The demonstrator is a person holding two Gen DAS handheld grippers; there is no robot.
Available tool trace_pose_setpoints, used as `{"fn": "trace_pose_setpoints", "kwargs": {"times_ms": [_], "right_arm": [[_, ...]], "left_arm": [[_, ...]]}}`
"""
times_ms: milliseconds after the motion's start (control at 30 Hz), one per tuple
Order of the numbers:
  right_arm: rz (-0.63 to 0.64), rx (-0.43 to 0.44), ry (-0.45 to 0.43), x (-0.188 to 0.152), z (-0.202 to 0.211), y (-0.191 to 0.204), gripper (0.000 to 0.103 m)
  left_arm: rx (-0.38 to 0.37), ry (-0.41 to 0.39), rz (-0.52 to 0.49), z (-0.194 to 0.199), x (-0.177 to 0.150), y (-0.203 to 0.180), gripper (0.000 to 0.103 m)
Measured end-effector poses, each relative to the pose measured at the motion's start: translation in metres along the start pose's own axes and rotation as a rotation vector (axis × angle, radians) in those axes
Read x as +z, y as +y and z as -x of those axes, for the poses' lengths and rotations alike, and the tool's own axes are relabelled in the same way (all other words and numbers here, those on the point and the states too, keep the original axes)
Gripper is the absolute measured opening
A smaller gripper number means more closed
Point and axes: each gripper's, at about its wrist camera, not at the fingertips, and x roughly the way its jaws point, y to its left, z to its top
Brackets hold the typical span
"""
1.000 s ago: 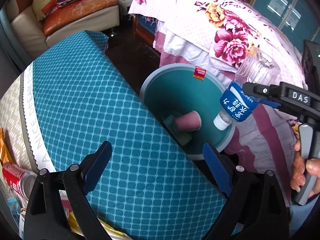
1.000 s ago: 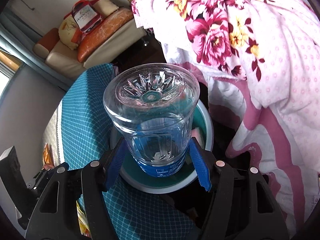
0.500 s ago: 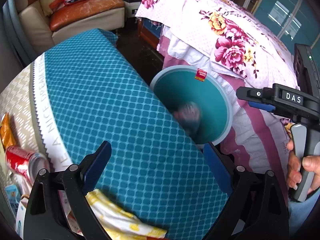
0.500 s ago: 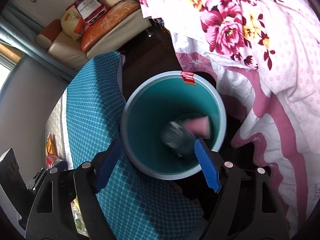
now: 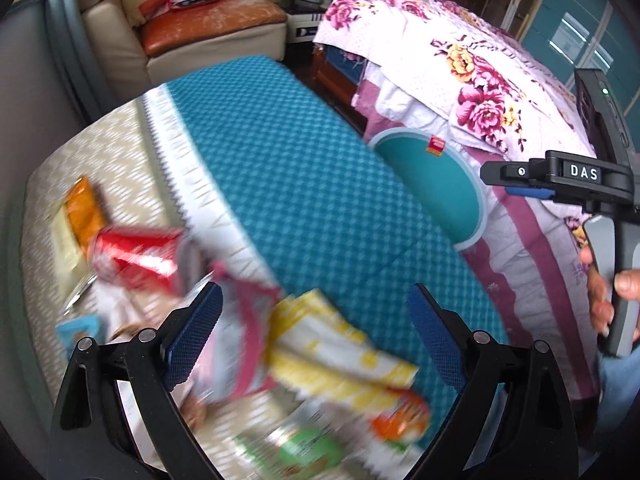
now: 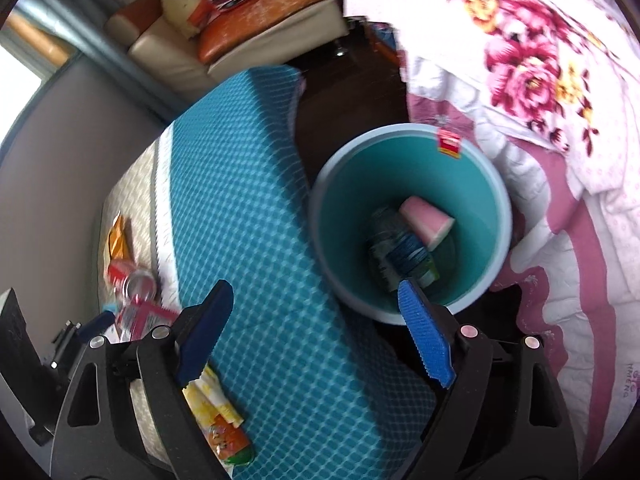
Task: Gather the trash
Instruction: 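Grasp the white medicine box with the left tool while the right tool grasps the red cola can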
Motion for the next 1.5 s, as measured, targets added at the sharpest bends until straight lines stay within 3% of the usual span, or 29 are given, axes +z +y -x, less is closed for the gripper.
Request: {"fn": "trace_pose_setpoints", "kwargs": {"times_ms": [300,667,967,1333,1433,1500], "right_arm": [[0.225,-0.014,0.048,-0.023,-0.006,0.080,0.082],[0.345,-0.002,0.130,-0.048,-0.024,0.147,0.083],[0.380,0.004,0.157,-0.056,-0.035,0.171,0.083],[0.383,0.004,0.186,-0.057,-0.048,0.175,0.083],[0.391,-0.001,0.192,-0.056,-0.051,0.177,0.083],[0.395,-0.005,0.193,-0.056,-0.052,0.179,0.083]], "left_arm": [[0.087,0.021,-0.043,0.031,-0.050,0.056,0.093],[0.140,0.089,-0.008,0.035,-0.092,0.123,0.093],[0.105,0.155,-0.098,0.014,-0.103,0.128,0.093],[0.115,0.145,-0.124,0.004,-0.106,0.128,0.093],[0.122,0.147,-0.121,0.000,-0.108,0.125,0.080],[0.123,0.132,-0.109,0.002,-0.108,0.124,0.077]]}}
